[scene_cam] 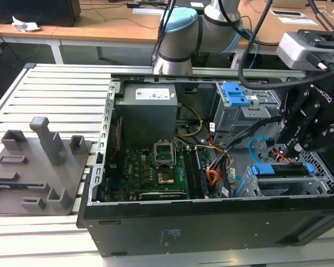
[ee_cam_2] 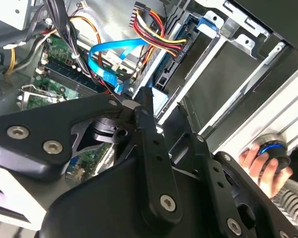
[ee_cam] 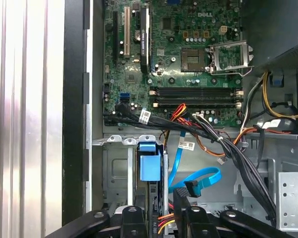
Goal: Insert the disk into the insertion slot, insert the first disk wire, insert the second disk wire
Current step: 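Insert the second disk wire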
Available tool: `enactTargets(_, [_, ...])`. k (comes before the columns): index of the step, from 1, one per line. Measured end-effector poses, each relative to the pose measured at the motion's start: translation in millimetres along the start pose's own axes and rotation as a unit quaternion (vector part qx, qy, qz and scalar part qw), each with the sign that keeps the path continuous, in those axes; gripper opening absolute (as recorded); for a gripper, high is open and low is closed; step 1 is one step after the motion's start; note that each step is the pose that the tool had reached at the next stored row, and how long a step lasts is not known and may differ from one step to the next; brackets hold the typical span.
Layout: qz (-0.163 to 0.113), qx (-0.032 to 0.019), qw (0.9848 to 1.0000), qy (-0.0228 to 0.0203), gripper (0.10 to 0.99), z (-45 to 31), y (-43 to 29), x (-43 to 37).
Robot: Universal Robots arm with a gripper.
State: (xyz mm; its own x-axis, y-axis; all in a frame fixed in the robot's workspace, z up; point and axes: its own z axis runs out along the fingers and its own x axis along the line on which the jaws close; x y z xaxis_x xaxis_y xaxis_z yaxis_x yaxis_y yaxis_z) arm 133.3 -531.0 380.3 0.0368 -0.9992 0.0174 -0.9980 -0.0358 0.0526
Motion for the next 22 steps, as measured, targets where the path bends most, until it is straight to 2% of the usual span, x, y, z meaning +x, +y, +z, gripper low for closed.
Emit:
enactTargets(3, [-0.034, 0.0006, 0.9994, 0.0018, 0.361, 0.0, 0.0, 0.0])
enactTargets(5, [-0.058, 0.0010, 0.9983, 0.0030, 0.361, 0.0, 0.0, 0.0])
enactTargets(6, [-0.087, 0.0015, 0.9962, 0.0046, 0.361, 0.0, 0.0, 0.0])
enactTargets(7, [-0.119, 0.0021, 0.9928, 0.0063, 0.361, 0.0, 0.0, 0.0])
enactTargets(10, [-0.146, 0.0025, 0.9892, 0.0077, 0.361, 0.0, 0.0, 0.0])
enactTargets(14, [-0.147, 0.0026, 0.9892, 0.0077, 0.361, 0.0, 0.0, -1.3])
enactTargets(18, [-0.147, 0.0026, 0.9892, 0.0077, 0.361, -0.2, -0.4, -12.4])
enactTargets(20, [-0.148, 0.0025, 0.9890, 0.0077, 0.361, 0.4, 0.5, -13.3])
enactTargets(21, [-0.148, 0.0026, 0.9889, 0.0077, 0.361, 2.2, 3.8, -13.6])
enactTargets(22, [-0.148, 0.0026, 0.9889, 0.0079, 0.361, 5.5, 3.7, -13.7])
